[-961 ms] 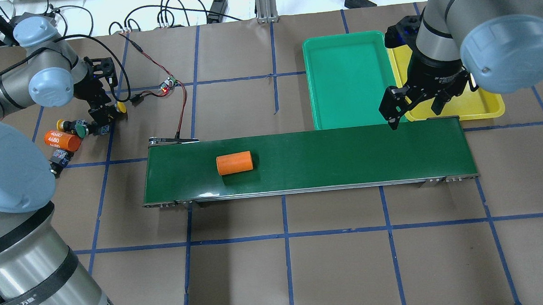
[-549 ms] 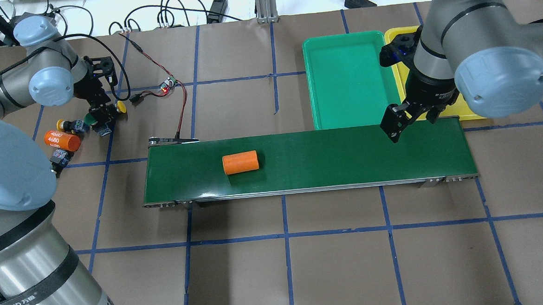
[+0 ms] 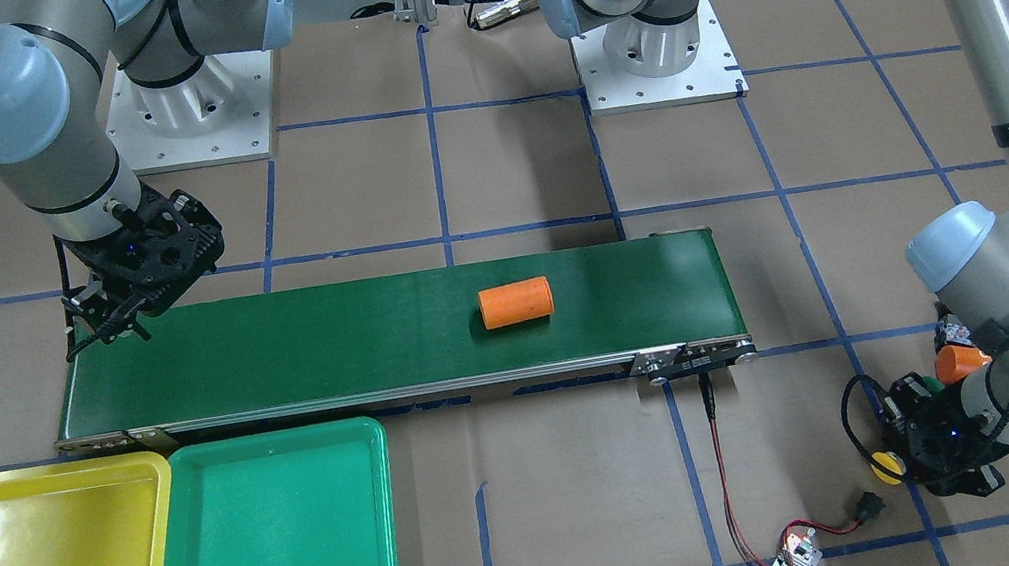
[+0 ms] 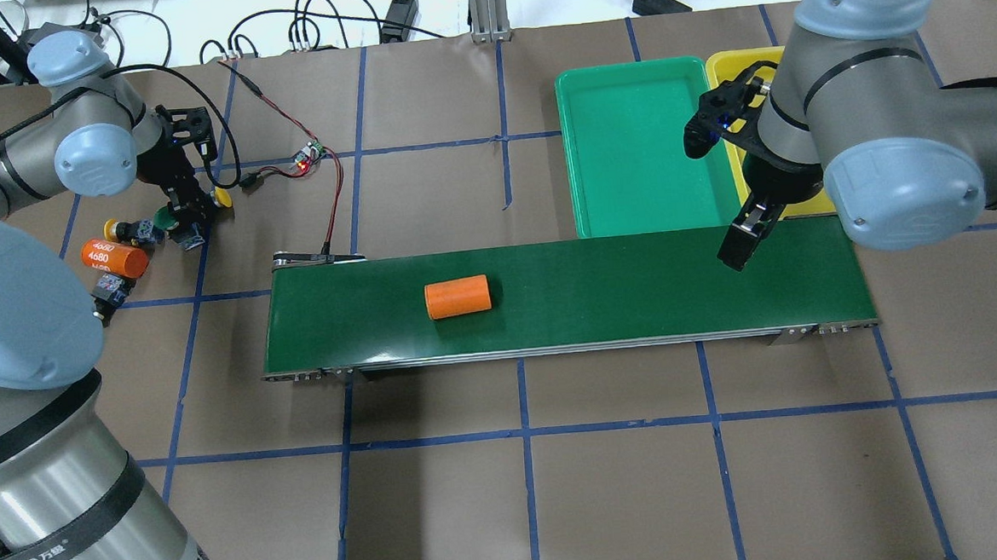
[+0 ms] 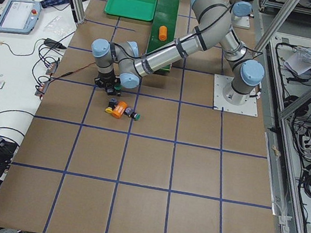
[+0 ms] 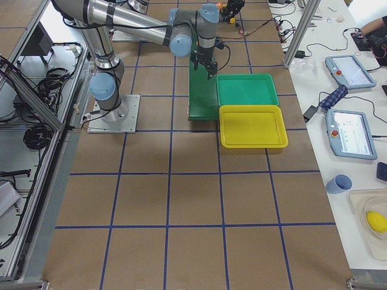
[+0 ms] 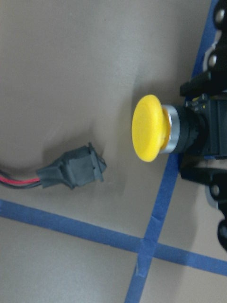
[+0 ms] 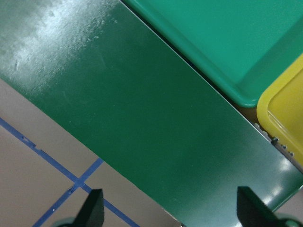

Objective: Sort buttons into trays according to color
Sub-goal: 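Grasp the yellow-capped button with the left gripper while the right gripper moves over the belt, then place the yellow-capped button on the belt and open the left gripper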

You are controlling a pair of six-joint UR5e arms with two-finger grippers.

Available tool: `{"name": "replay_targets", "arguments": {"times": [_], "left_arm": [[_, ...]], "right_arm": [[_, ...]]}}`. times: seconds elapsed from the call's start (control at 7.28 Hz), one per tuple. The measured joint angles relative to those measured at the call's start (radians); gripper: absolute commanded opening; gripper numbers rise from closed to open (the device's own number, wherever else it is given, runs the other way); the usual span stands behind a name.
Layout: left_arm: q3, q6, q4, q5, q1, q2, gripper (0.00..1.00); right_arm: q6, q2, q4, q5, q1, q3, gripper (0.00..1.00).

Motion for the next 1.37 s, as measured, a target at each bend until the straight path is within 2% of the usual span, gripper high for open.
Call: {"name": "replay_targets", "arguments": {"times": [0.27, 0.55, 0.82, 0.96, 1.37], "left_arm": [[0.002, 0.004, -0.137, 0.004, -0.018, 0.058, 0.00], [-0.041, 0.006, -0.220, 0.006, -0.083, 0.166, 0.00], [-0.156, 0.000, -0.247, -0.021, -0.164, 0.289, 0.00], [-0.229, -0.007, -0.249, -0.050, -0.191, 0.352, 0.00], [-0.420, -0.034, -0.225, -0.064, -0.294, 0.497, 0.00]], "right_arm": [[-0.202, -0.002, -0.013, 0.009, -0.003, 0.013, 1.00], [-0.351, -0.004, -0.072, 0.011, -0.004, 0.070, 1.00], [-0.496, 0.007, -0.183, 0.031, -0.002, 0.109, 1.00], [-0.543, 0.016, -0.210, 0.049, -0.002, 0.123, 0.97], [-0.611, 0.029, -0.238, 0.061, -0.002, 0.150, 0.96]]}}
